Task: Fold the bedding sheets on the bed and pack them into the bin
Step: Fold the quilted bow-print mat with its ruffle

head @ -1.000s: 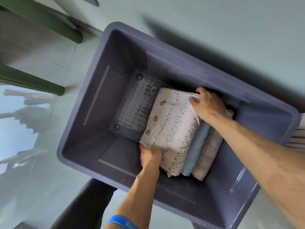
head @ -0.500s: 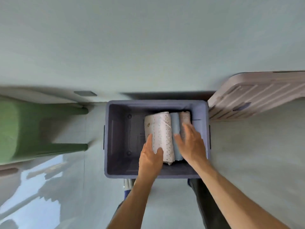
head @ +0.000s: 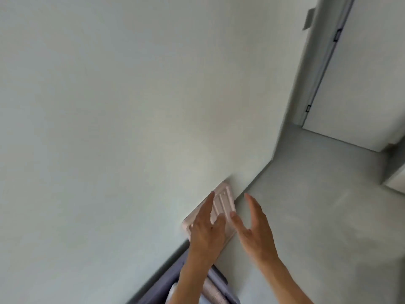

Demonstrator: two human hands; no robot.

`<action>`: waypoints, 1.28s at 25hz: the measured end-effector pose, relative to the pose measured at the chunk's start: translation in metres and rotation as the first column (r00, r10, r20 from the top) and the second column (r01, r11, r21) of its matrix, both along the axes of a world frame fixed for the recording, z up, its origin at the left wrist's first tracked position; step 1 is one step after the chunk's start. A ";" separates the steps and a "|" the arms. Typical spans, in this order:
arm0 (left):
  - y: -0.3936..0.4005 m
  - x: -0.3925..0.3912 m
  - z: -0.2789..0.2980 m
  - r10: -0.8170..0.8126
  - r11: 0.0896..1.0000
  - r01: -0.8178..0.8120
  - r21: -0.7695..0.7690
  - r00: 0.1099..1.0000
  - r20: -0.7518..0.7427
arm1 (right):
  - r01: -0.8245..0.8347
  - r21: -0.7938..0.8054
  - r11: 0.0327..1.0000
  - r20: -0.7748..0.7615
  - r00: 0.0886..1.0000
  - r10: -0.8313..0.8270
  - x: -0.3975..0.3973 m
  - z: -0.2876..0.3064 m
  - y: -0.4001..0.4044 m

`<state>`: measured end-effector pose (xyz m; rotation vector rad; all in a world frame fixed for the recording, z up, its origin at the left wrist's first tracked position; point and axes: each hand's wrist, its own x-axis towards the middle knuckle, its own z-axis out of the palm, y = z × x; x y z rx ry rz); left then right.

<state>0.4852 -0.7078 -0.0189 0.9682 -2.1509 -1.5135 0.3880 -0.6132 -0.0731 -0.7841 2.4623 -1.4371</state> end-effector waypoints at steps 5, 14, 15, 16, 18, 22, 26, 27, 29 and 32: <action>0.149 -0.156 0.064 -0.343 0.935 0.333 -0.125 0.937 -0.067 | 0.286 -0.055 0.957 -0.065 0.955 -0.289 -0.115 0.079 0.175; 0.425 -0.371 0.051 -0.825 0.554 0.820 -0.142 0.564 0.033 | 0.775 -0.035 0.631 0.007 0.631 -0.776 -0.229 0.063 0.479; 0.446 -0.389 0.046 -0.859 0.504 0.856 -0.117 0.511 0.038 | 0.812 -0.020 0.584 0.014 0.584 -0.812 -0.237 0.060 0.497; 0.460 -0.405 0.041 -0.879 0.469 0.877 -0.106 0.475 0.043 | 0.839 0.006 0.543 0.026 0.543 -0.839 -0.242 0.058 0.509; 0.487 -0.439 0.028 -0.921 0.380 0.920 -0.090 0.386 0.054 | 0.883 0.023 0.469 0.030 0.468 -0.883 -0.258 0.045 0.532; 0.521 -0.519 0.006 -0.985 0.164 0.983 -0.078 0.168 0.049 | 0.965 0.029 0.259 0.041 0.258 -0.965 -0.310 0.028 0.544; 0.548 -0.577 -0.001 -0.997 -0.053 0.996 -0.075 -0.049 0.060 | 0.990 0.102 0.095 0.088 0.087 -0.992 -0.342 0.019 0.539; 0.559 -0.592 0.000 -0.993 -0.109 0.992 -0.063 -0.105 0.063 | 0.993 0.108 0.052 0.087 0.043 -0.995 -0.352 0.020 0.541; 0.590 -0.625 0.003 -0.981 -0.186 0.980 -0.064 -0.182 0.068 | 0.996 0.081 -0.020 0.086 -0.027 -0.996 -0.378 0.016 0.557; 0.647 -0.669 -0.010 -0.967 -0.248 0.966 -0.076 -0.242 0.083 | 0.989 0.068 -0.129 0.072 -0.134 -0.988 -0.421 0.009 0.605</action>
